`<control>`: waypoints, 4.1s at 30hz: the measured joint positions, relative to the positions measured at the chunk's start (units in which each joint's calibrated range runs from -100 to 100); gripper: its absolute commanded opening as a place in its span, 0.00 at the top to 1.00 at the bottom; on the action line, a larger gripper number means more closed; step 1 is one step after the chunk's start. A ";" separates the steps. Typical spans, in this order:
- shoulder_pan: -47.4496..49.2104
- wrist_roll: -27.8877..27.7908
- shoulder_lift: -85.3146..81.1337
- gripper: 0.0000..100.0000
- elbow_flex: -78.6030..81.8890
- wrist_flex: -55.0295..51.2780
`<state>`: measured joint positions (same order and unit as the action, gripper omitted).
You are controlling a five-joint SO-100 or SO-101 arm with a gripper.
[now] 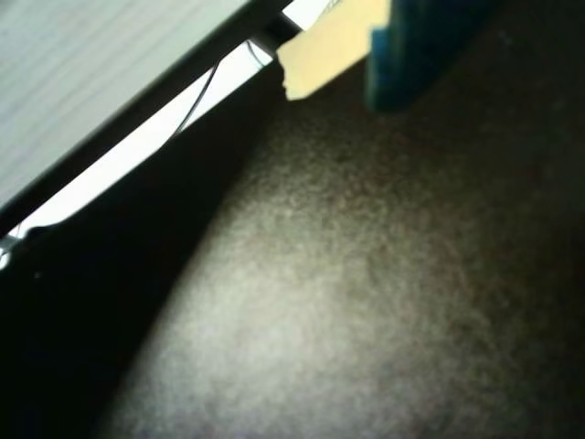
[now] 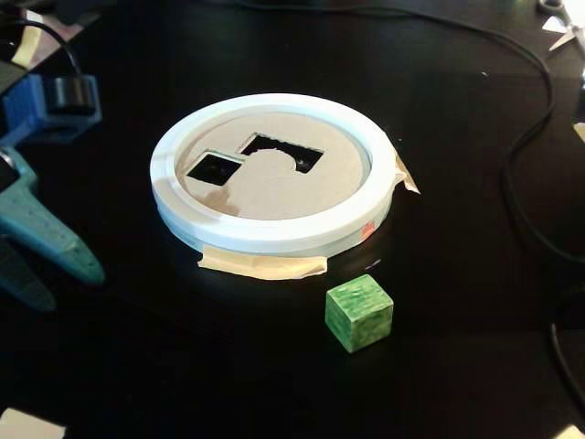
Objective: Pick up the square block and drop it in corresponding square shaped hole
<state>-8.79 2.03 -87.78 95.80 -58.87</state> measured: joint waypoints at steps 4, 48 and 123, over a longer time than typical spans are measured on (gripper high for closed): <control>0.00 0.00 0.00 0.20 0.00 0.00; 0.20 0.00 0.00 0.21 0.00 0.00; 20.08 23.05 125.81 0.26 -116.06 0.00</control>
<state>11.29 25.08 38.03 -20.25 -58.87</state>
